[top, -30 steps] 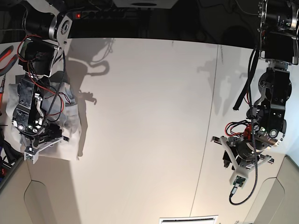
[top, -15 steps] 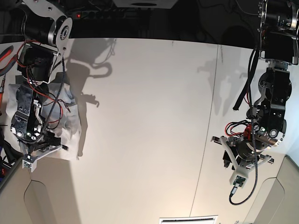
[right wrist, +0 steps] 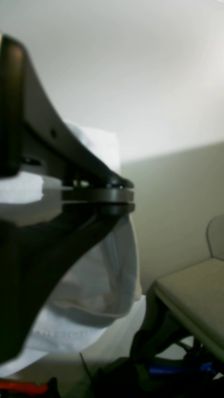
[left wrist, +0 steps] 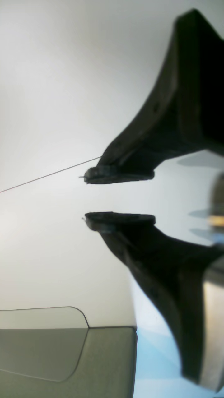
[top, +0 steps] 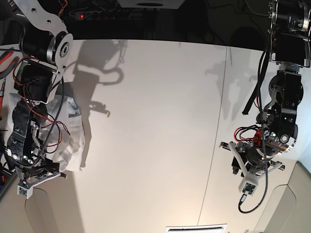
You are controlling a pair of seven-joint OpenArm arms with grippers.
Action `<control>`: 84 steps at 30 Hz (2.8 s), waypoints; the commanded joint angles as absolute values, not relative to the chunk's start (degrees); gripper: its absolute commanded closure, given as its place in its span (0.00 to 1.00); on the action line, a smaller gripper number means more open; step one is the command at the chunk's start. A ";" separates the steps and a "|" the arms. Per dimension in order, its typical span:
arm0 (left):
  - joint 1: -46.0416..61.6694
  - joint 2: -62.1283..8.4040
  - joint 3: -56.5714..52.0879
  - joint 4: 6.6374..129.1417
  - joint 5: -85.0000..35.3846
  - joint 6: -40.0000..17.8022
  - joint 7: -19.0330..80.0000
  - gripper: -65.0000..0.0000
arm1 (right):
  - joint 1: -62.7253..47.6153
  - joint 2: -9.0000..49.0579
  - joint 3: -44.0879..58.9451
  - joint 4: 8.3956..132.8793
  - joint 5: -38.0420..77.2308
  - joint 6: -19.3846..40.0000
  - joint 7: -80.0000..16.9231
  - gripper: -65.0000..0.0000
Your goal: Layout the t-shirt on the table in an organized manner, then fold the t-shirt properly
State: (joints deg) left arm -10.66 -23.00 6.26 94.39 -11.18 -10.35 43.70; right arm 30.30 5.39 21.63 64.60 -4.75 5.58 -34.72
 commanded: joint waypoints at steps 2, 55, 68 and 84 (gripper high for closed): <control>-12.01 -23.66 5.87 95.31 -11.11 -10.13 42.70 0.70 | 31.88 5.87 21.63 65.65 -4.71 5.58 -32.93 1.00; 19.05 -23.79 -23.40 109.19 -33.58 -24.16 46.78 1.00 | -24.27 11.16 21.63 123.68 4.08 10.68 -42.50 1.00; 42.35 -23.81 -38.19 109.10 -59.64 -34.39 64.77 1.00 | -37.67 14.31 21.61 123.70 19.99 18.72 -52.31 1.00; 54.37 -23.81 -27.73 88.82 -52.58 -35.86 38.46 1.00 | -46.68 23.77 17.58 111.72 33.87 23.38 -54.26 1.00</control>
